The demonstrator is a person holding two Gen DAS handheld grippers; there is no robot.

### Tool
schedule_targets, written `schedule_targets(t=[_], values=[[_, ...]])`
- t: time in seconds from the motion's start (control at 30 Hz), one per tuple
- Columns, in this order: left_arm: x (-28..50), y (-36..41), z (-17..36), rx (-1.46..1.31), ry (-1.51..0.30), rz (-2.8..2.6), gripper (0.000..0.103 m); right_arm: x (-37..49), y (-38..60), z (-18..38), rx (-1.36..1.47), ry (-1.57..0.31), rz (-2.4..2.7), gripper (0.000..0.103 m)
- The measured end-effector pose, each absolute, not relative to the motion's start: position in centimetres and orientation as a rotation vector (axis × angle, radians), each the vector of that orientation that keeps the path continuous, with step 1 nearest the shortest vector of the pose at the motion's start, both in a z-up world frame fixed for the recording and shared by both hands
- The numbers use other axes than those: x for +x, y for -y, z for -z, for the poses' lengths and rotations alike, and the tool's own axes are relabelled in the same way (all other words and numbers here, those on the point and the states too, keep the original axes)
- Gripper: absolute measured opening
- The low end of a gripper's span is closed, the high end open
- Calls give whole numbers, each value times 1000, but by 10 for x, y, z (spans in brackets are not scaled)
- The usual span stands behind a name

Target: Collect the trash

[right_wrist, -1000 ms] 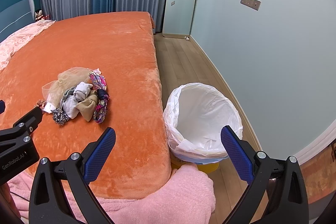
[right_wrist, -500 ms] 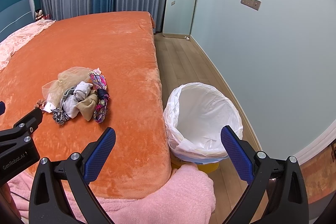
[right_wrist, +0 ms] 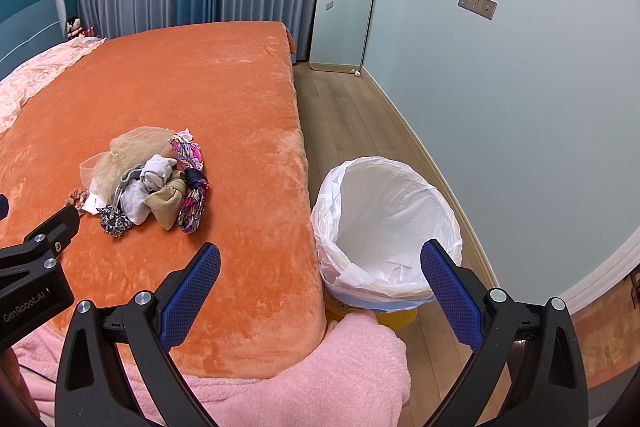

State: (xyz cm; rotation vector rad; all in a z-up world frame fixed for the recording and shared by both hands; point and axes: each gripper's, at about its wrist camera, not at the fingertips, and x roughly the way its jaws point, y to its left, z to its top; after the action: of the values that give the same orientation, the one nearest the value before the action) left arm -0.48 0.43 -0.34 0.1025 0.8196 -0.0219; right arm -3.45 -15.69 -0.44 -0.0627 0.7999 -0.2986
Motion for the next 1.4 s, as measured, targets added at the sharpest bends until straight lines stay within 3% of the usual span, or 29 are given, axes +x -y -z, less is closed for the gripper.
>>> schedule_targets(t=[1.4], values=[[3,8,49,103,-1001,1,96,-25,167,40,-53,-887,298,96]])
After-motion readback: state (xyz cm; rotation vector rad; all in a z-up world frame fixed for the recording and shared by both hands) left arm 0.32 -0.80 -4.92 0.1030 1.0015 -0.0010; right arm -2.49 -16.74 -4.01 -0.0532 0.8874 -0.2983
